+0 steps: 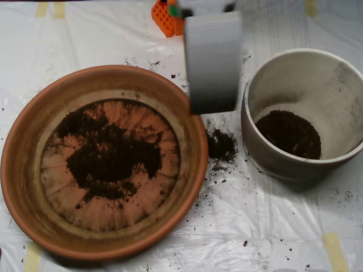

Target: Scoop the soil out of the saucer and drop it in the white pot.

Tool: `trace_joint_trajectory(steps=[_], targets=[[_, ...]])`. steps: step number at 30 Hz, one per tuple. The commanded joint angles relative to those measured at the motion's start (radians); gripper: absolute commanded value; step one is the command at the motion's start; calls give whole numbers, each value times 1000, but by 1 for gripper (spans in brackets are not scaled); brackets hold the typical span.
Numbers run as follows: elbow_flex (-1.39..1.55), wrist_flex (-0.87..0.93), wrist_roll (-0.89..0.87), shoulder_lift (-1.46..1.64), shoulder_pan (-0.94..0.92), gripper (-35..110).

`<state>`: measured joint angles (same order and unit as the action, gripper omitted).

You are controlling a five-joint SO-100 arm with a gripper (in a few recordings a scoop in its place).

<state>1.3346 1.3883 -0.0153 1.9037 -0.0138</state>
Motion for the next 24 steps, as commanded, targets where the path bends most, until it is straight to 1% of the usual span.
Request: trace_joint_trajectory(steps=[1, 7, 12, 17, 20, 24], targets=[[97, -44, -35, 103, -138, 37], [440, -221, -48, 163, -319, 36], [615, -370, -9, 69, -440, 36], [626, -483, 12, -166, -511, 36], [537, -457, 15, -287, -538, 36], [488, -454, 28, -362, -554, 37]])
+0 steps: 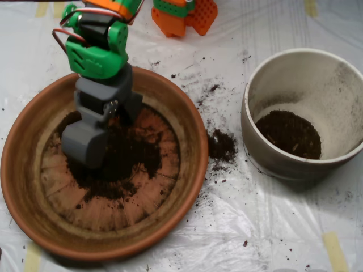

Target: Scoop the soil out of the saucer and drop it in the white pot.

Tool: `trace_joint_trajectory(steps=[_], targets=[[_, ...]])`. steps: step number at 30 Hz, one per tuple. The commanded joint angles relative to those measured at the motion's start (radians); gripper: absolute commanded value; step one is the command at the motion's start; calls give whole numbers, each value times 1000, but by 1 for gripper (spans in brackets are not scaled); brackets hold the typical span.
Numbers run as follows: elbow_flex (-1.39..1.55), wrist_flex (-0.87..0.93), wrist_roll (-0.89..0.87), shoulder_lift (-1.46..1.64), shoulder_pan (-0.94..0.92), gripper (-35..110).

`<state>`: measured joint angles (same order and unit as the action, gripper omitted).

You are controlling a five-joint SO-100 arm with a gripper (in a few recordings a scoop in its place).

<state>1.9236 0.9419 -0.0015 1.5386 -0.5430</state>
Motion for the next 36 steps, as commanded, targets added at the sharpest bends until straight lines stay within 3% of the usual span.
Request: trace_joint_trajectory(steps=[1, 8, 17, 19, 22, 30, 36], targets=[[-115, -3, 14, -11, -32, 37], [-225, 18, 5, -124, -75, 38], [-545, 189, 32, -402, -103, 45], [-581, 218, 48, -431, -95, 41], [-580, 230, 63, -433, -83, 21], [-555, 239, 84, -425, -77, 12], [-426, 146, 97, -322, -69, 8]])
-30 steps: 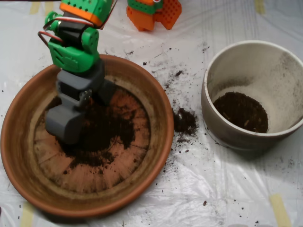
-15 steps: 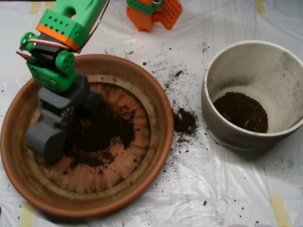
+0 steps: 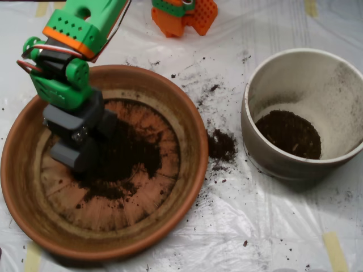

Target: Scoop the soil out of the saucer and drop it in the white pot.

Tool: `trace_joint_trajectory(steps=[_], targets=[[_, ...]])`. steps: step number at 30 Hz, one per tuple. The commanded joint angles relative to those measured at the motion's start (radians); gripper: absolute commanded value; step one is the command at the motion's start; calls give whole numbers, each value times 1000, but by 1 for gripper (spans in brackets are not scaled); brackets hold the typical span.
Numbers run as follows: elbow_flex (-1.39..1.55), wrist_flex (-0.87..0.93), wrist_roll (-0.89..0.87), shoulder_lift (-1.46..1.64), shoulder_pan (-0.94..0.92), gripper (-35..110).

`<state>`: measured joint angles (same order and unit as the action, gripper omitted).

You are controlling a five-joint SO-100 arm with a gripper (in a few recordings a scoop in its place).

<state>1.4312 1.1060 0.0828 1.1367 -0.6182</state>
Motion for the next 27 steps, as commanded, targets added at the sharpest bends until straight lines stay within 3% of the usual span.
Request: trace_joint_trajectory(steps=[1, 20, 27], targets=[[89, -38, 14, 101, 11, 8], [333, -505, 212, 293, 92, -1], [512, -663, 176, 479, 114, -1]])
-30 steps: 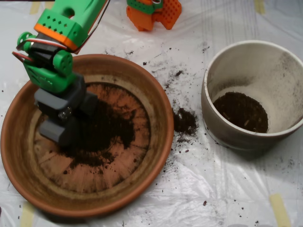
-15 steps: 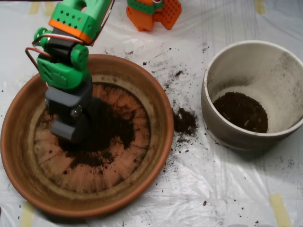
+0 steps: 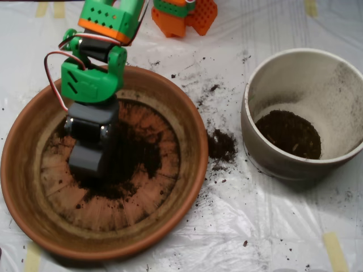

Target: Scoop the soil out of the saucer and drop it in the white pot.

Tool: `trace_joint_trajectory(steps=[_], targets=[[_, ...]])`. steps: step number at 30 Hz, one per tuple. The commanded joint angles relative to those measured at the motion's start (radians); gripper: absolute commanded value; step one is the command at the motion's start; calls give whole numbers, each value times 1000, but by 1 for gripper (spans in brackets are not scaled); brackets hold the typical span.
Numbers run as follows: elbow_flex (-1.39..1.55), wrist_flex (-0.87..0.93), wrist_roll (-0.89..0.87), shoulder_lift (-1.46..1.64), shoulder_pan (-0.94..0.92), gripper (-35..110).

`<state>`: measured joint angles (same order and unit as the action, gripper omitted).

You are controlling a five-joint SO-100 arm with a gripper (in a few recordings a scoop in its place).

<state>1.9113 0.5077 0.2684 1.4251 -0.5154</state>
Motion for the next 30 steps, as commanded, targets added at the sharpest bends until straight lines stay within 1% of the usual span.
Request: trace_joint_trajectory(steps=[1, 9, 13, 17, 22, 30], targets=[[48, -66, -21, 216, 20, -1], [193, -31, -124, 477, 137, -1], [186, 58, -164, 604, 189, -1], [98, 183, -195, 678, 238, -1], [-23, 296, -196, 733, 310, -1], [-249, 457, -181, 727, 537, -1]])
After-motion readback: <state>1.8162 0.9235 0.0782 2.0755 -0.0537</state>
